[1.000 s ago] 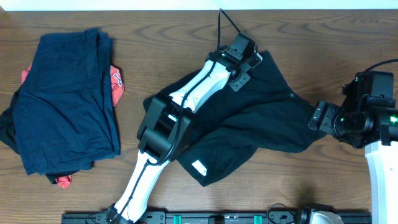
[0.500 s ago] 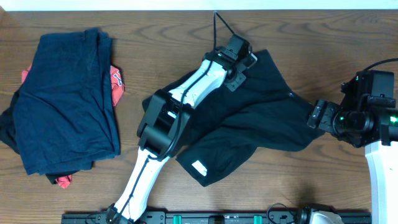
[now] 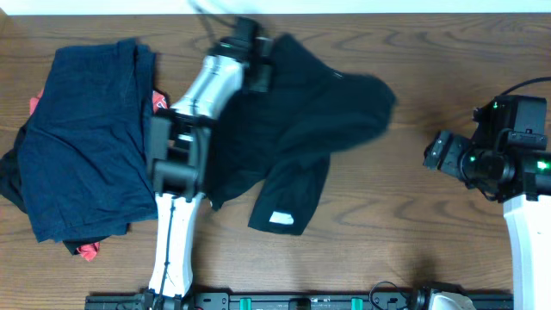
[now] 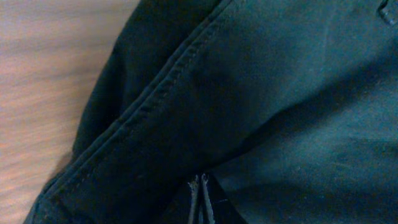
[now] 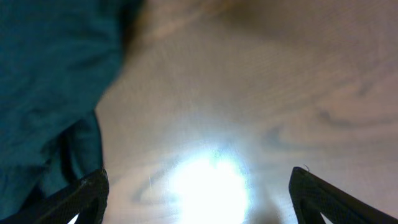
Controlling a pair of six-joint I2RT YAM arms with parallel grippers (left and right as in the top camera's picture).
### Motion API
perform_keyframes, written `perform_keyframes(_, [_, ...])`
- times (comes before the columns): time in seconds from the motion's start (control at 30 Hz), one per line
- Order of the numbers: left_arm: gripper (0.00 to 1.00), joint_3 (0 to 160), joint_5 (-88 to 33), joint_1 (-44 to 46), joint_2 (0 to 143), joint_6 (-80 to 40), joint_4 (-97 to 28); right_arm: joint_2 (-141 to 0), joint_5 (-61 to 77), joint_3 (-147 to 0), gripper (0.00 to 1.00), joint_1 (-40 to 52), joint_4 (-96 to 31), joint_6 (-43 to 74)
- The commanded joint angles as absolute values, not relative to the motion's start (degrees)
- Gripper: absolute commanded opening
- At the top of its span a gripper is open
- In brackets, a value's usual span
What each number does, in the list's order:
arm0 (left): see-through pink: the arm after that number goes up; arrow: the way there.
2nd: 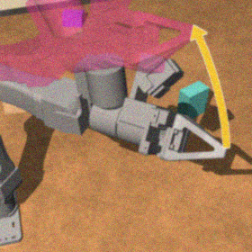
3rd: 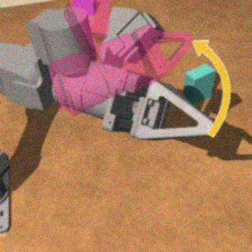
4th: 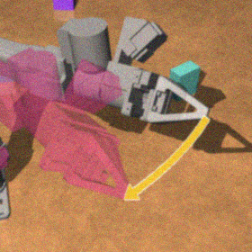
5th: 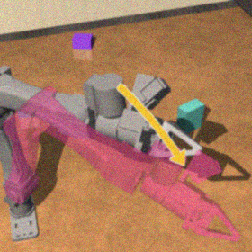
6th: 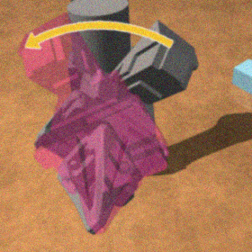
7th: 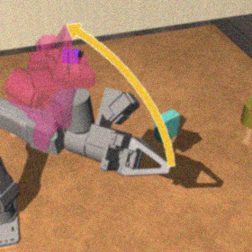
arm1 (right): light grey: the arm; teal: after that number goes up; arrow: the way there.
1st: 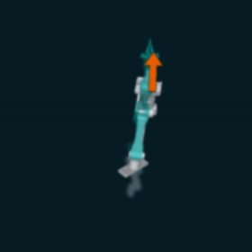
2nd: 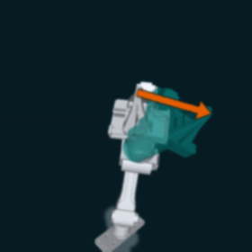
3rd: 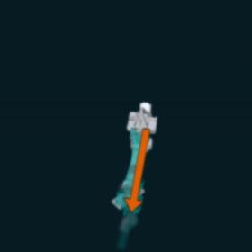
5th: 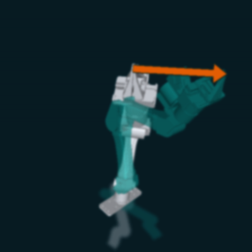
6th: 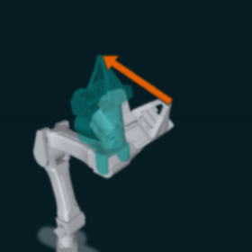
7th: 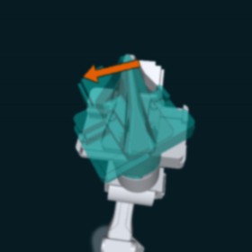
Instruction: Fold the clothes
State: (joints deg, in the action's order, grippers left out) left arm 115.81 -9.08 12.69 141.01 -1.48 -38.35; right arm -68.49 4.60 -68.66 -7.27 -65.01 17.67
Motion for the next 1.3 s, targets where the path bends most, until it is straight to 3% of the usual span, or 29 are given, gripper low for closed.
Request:
perform_keyframes(0.0, [0.07, 114.58, -8.45, 8.58, 143.98, -6.76, -42.85, -69.04, 6.37, -64.82, 0.87, -6.24, -58.89, 17.06])
perform_keyframes(0.23, [0.07, 114.63, -8.56, 8.43, 135.68, -7.25, -51.03, -76.93, 19.90, -56.49, 0.77, -3.38, -24.73, 19.53])
perform_keyframes(0.43, [0.13, 114.63, -8.51, 10.76, 129.60, -7.20, -57.60, -91.85, 22.72, -56.64, 0.78, 0.62, 3.31, 29.02])
perform_keyframes(0.53, [0.17, 114.63, -8.32, 11.33, 127.17, -7.16, -60.51, -99.48, 22.72, -57.63, 0.79, 2.17, 10.96, 33.30])
perform_keyframes(0.63, [0.26, 114.63, -8.29, 11.20, 124.38, -7.16, -62.46, -106.48, 24.40, -59.51, 0.79, 3.14, 16.84, 37.15])
perform_keyframes(0.77, [0.31, 114.63, -8.29, 11.07, 120.09, -7.16, -63.64, -113.45, 24.82, -63.09, 0.79, 4.34, 21.26, 41.10])
perform_keyframes(1.0, [0.33, 114.63, -8.03, 11.07, 113.89, -6.02, -66.06, -118.67, 22.44, -66.19, 0.79, 4.60, 22.74, 43.07])
perform_keyframes(1.27, [0.34, 114.63, -7.86, 11.07, 112.79, -5.63, -67.70, -126.15, 25.89, -66.43, 0.69, 6.28, 28.32, 48.88])
